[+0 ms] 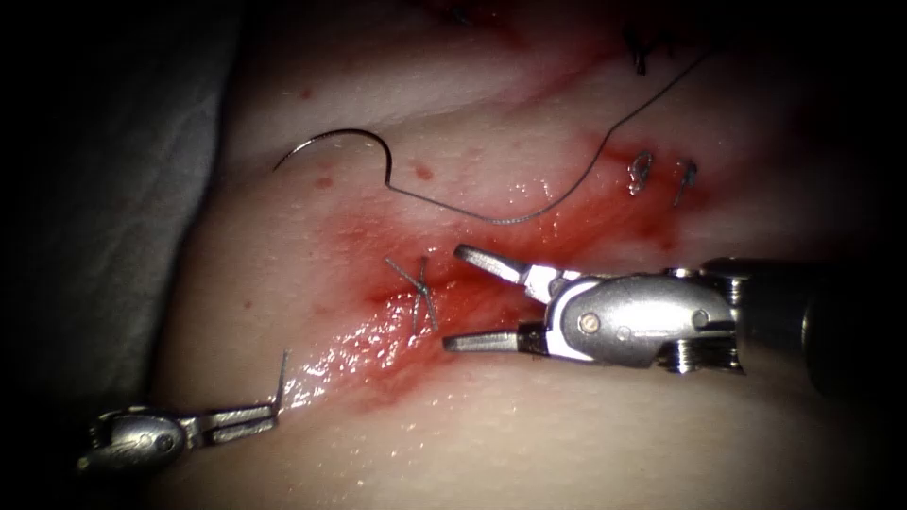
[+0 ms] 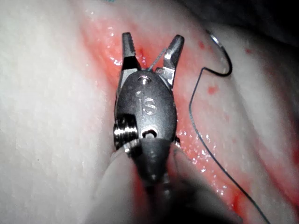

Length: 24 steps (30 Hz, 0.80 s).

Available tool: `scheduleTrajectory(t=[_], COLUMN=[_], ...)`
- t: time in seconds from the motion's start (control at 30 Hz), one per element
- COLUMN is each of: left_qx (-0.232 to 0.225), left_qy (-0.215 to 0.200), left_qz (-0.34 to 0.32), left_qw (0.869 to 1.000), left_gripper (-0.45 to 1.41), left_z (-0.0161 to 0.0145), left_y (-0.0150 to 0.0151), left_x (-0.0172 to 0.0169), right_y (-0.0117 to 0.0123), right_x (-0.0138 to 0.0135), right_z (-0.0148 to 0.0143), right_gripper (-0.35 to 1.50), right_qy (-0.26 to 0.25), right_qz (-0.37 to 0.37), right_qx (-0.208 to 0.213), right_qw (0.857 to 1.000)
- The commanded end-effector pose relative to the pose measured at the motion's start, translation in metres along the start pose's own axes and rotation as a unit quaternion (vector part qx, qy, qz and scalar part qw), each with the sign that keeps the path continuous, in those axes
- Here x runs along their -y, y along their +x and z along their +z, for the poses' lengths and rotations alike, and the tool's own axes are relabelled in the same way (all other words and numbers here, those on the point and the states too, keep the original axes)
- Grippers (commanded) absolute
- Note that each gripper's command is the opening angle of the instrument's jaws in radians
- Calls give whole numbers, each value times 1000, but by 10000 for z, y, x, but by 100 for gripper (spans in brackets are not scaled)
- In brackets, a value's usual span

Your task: Wound Closure

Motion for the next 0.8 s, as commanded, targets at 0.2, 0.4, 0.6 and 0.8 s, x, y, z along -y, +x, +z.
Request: scheduleTrajectory(t=[0.2, 0.4, 0.6, 0.8], left_qx=[83, 99, 88, -4], left_qy=[-39, -37, -5, 47], left_qz=[-91, -103, -105, -126], left_qw=[992, 989, 991, 991], left_gripper=[78, 108, 79, 93], left_z=[11, -18, -59, -56], left_y=[-39, -43, -23, 33], left_x=[-10, 7, 43, 107], right_y=[1, 1, 4, 4], right_x=[11, 12, -8, -27], right_z=[9, 4, -21, -48], right_gripper=[148, 148, 148, 148], right_qy=[0, 9, 11, -2], right_qz=[0, -3, 2, 10], right_qx=[9, 20, 35, 39], right_qw=[1000, 1000, 999, 999])
